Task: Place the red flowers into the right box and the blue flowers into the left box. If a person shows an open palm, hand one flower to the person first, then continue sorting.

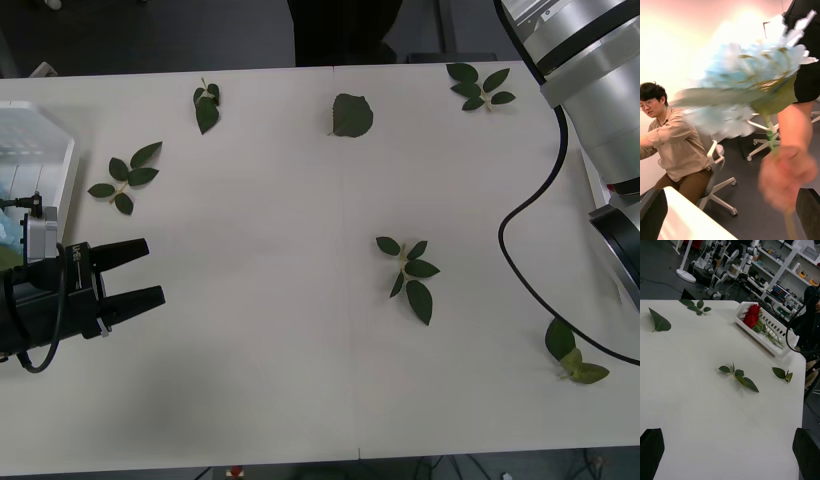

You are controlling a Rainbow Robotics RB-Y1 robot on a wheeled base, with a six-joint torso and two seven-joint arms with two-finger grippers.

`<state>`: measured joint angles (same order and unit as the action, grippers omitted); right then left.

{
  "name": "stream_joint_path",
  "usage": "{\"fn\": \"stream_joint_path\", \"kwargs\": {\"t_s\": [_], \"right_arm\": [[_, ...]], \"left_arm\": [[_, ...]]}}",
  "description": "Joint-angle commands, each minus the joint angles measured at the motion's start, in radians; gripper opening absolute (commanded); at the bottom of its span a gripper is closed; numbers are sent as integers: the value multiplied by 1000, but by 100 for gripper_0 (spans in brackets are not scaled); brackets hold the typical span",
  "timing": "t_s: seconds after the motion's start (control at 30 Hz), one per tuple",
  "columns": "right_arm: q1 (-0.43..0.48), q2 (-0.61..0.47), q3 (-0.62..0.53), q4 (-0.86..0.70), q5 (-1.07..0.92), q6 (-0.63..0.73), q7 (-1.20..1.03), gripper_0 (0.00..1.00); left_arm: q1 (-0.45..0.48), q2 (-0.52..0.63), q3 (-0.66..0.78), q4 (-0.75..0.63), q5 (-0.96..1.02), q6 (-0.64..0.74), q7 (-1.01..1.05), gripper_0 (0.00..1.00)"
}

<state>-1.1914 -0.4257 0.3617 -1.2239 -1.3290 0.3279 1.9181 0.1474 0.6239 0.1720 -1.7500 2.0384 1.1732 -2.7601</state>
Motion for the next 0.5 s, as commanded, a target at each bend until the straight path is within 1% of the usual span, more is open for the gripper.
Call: {"fn": "stream_joint_path", "kwargs": {"t_s": [0.03,0.23,0.3,0.5], "right_arm": [[-56,-25,-24,-11,-91,45,45,100],[-39,-108,-63,-11,-168,290,114,100],[-13,-139,-84,-11,-240,393,185,100],[81,-223,-90,-11,-430,589,438,100]], "left_arm": [[4,-15,-11,-26,14,-9,55,100],[4,-15,-11,-26,14,-9,55,100],[4,-15,-11,-26,14,-9,55,100],[4,-15,-11,-26,14,-9,55,100]]}}
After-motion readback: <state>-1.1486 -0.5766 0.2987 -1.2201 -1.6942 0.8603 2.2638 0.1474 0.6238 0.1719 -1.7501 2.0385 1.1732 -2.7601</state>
